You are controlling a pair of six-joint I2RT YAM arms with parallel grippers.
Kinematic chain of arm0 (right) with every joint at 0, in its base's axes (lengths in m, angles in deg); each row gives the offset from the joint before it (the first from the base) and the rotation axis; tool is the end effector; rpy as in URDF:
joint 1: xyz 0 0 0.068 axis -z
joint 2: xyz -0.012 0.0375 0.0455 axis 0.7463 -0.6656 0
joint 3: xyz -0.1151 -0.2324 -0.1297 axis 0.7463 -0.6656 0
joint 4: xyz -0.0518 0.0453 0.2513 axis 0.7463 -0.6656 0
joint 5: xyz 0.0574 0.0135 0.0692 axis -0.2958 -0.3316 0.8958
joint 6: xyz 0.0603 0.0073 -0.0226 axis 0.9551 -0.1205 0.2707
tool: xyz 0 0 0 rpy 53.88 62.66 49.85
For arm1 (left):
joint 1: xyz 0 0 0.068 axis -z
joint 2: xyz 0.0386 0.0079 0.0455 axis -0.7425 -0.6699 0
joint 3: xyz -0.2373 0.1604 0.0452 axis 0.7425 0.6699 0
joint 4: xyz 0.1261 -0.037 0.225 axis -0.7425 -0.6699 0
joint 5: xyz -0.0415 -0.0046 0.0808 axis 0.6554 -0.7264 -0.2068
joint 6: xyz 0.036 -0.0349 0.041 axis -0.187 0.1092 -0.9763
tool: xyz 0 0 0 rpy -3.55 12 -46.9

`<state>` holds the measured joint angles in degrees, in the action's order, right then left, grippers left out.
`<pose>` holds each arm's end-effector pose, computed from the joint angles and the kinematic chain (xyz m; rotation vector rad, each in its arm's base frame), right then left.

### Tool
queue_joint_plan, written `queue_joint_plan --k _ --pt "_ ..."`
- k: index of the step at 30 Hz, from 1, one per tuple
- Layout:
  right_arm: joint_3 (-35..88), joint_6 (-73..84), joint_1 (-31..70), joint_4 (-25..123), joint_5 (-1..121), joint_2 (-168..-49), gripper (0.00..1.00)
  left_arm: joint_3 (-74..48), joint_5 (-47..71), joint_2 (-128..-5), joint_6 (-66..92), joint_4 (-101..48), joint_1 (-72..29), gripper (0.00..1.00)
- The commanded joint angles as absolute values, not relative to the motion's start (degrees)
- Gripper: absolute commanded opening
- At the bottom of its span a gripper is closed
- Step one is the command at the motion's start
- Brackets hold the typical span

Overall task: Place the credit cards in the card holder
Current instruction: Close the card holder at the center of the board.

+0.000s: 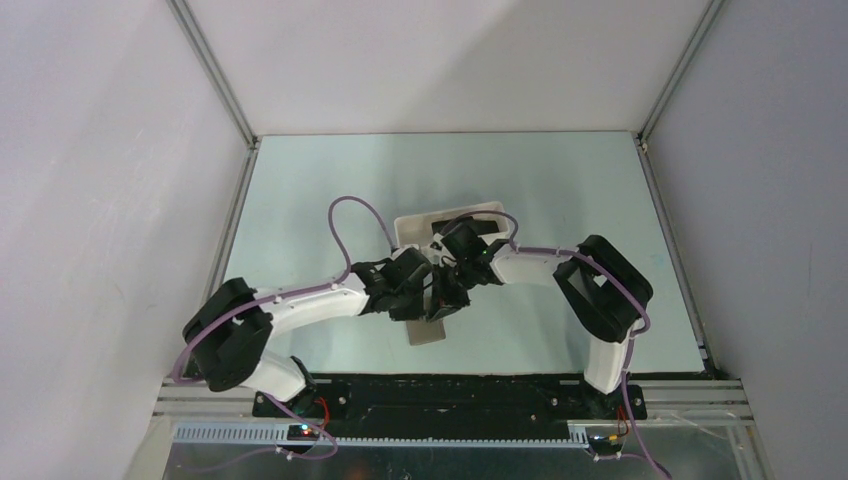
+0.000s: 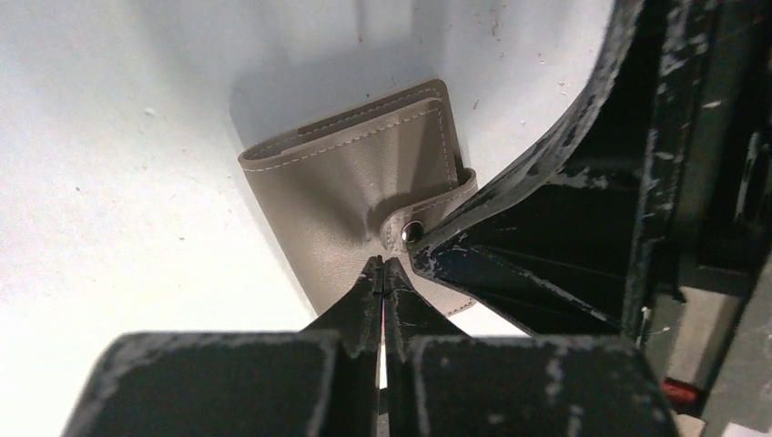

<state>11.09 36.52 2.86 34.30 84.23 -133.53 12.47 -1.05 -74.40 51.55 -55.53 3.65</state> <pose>0.2380 0.2794 0.1468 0.4059 -2.9089 -1.1124 0.1734 -0.2116 0.1819 -0.0008 2.7660 -0.4170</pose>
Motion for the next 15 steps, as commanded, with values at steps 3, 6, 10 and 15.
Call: queue_joint_plan --k 3,6,10,15 --pt "10.58 37.98 4.64 37.77 85.66 -128.13 0.0 12.9 -2.31 -72.43 50.89 -55.57 4.0 0.0" --pt "10.56 38.17 4.67 38.61 86.76 -127.36 0.0 12.63 -1.98 -73.08 50.78 -55.77 4.07 0.0" --pt "10.58 38.34 4.79 38.78 86.16 -127.0 0.0 12.57 -2.02 -73.43 50.94 -55.84 4.01 0.0" --pt "10.61 37.42 4.96 36.08 82.82 -128.08 0.0 12.72 -2.01 -73.18 51.18 -55.75 4.01 0.0"
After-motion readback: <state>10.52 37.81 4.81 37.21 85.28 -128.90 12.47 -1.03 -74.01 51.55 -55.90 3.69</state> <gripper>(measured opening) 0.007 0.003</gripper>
